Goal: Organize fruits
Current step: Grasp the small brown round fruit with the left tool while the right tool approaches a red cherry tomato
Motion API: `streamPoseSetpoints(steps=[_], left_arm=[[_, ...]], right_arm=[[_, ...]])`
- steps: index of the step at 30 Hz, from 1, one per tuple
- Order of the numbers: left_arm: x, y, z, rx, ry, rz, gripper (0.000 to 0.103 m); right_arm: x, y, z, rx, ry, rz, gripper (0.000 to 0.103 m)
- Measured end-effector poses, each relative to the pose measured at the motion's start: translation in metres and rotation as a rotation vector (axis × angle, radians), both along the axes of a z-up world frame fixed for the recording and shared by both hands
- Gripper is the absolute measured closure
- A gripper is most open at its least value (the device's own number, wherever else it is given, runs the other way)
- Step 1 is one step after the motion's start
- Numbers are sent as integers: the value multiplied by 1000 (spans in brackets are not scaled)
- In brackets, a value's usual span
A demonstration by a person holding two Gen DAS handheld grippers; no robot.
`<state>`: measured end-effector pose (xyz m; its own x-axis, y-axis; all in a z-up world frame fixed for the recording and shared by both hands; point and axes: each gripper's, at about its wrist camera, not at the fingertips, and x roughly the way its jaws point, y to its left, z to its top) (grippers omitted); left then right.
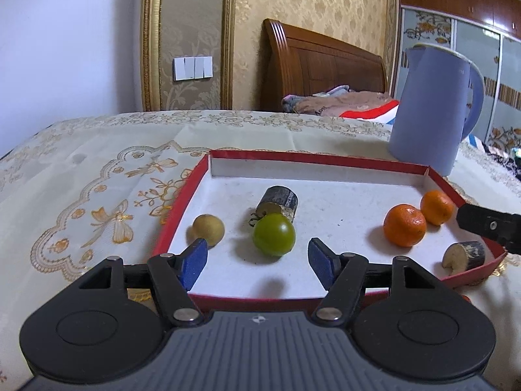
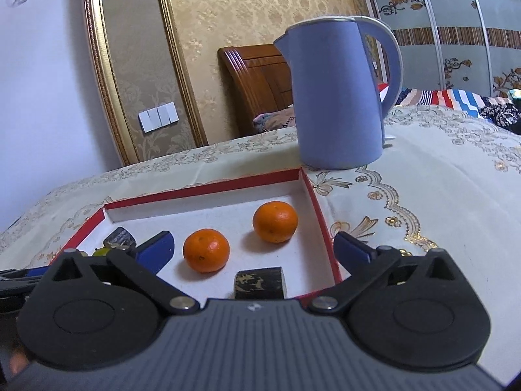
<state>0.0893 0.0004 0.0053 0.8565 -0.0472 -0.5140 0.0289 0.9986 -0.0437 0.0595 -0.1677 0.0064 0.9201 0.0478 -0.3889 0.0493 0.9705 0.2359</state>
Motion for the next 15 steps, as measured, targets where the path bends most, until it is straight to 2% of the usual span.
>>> streamPoseSetpoints(steps=[9, 15], left_arm=[[-19, 8, 5, -3, -16, -1, 35], [-40, 18, 7, -14, -46, -19, 35]], right_arm=[[-27, -6, -4, 25, -4, 27, 0], [-39, -23, -16, 119, 50, 42, 0]])
